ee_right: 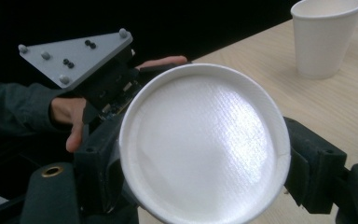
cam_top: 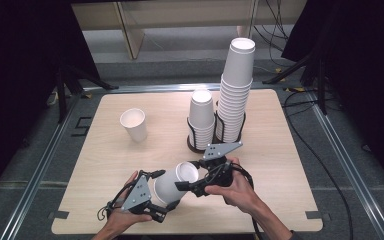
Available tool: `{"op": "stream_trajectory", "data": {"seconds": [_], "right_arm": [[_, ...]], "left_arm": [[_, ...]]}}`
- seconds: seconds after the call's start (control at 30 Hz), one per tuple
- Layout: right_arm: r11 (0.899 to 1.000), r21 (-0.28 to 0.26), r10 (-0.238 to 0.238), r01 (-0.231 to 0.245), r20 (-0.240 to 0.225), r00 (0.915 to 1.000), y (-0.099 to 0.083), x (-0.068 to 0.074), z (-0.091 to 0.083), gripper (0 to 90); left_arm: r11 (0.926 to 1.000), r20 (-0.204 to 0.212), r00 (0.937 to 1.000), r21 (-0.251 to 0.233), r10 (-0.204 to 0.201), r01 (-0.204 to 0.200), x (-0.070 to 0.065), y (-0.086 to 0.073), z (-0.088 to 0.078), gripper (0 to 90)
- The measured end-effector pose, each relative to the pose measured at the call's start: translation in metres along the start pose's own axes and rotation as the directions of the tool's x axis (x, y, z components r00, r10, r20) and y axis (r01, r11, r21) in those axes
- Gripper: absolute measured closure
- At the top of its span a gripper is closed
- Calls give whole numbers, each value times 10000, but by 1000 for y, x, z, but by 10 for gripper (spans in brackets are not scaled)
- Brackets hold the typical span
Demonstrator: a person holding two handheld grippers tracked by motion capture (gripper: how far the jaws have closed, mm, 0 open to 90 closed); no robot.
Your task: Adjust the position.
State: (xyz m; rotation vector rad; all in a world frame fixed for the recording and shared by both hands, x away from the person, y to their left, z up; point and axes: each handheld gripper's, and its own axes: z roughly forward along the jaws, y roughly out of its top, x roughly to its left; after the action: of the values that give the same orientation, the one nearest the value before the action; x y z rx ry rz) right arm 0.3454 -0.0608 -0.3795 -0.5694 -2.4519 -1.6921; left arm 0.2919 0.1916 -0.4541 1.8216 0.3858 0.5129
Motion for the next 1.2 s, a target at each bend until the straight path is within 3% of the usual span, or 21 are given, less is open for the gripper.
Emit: {"op": "stream_trajectory", "data": {"seconds": [0.17,0.23,0.3,0.33,0.37,0.43,0.47,0.57,0.6,0.73,0.8,0.83,0.87,0.9,0.93,1.03,1.07,1.1,1.13,1.17,1.2], "right_arm": [[9992,-296,281,-285,-154,9995,1,-1,-3,253],[9960,-641,600,-630,-464,9971,1,-2,-3,253],[9957,-642,632,-664,-510,9967,1,-2,-3,253],[9957,-642,632,-664,-510,9967,1,-2,-3,253],[9935,-612,923,-961,-622,9938,0,-1,-3,253],[9936,-749,787,-845,-779,9939,0,-3,-1,253],[9915,-682,1057,-1106,-715,9918,0,-2,-3,252],[9916,-839,923,-985,-751,9929,-2,-7,-2,250],[9890,-811,1164,-1237,-892,9892,-2,-6,-2,247],[9910,-712,1069,-1132,-869,9905,-2,-8,-4,237],[9898,-597,1242,-1297,-873,9884,-1,-7,-6,237],[9965,-484,643,-675,-658,9958,0,-8,-7,232],[9965,-484,643,-675,-658,9958,0,-8,-7,232],[9994,-189,279,-284,-282,9992,2,-8,-9,209],[9994,-189,279,-284,-282,9992,2,-8,-9,209],[9982,306,-527,516,379,9979,6,-3,-15,181],[9941,546,-968,933,656,9931,9,-1,-17,167],[9840,902,-1620,1536,941,9823,13,4,-20,170],[9840,902,-1620,1536,941,9823,13,4,-20,170],[9677,1461,-2225,2055,1113,9686,16,11,-24,169],[9677,1461,-2225,2055,1113,9686,16,11,-24,169]], "left_arm": [[9992,-86,9998,-346,-183,180,0,0,-1,16],[9988,-56,9998,-466,-174,171,0,2,-2,15],[9970,13,9998,-760,-175,175,-1,2,-1,19],[9980,-68,10000,-635,-60,56,-1,3,-3,19],[9970,-42,9999,-763,-152,148,-1,3,-3,24],[9958,17,9995,-859,-310,310,0,3,-4,35],[9958,86,9994,-845,-344,350,2,4,-5,45],[9963,179,9991,-771,-372,385,5,6,-7,73],[9952,210,9990,-895,-383,400,5,6,-6,81],[9977,223,9993,-602,-305,318,4,8,-8,116],[9984,200,9994,-479,-282,291,5,8,-8,129],[9994,211,9996,-273,-183,189,5,8,-8,137],[9994,211,9996,-273,-183,189,5,8,-8,140],[9996,200,9996,-154,-215,218,5,8,-8,142],[10000,236,9997,-50,-78,79,6,7,-7,142],[9992,203,9998,406,14,-23,5,7,-6,147],[9982,207,9997,575,133,-144,5,7,-6,149],[9963,271,9995,844,145,-168,5,8,-5,151],[9963,271,9995,844,145,-168,5,8,-5,152],[9931,397,9988,1119,300,-342,6,8,-4,154],[9931,397,9988,1119,300,-342,6,8,-4,155]]}}
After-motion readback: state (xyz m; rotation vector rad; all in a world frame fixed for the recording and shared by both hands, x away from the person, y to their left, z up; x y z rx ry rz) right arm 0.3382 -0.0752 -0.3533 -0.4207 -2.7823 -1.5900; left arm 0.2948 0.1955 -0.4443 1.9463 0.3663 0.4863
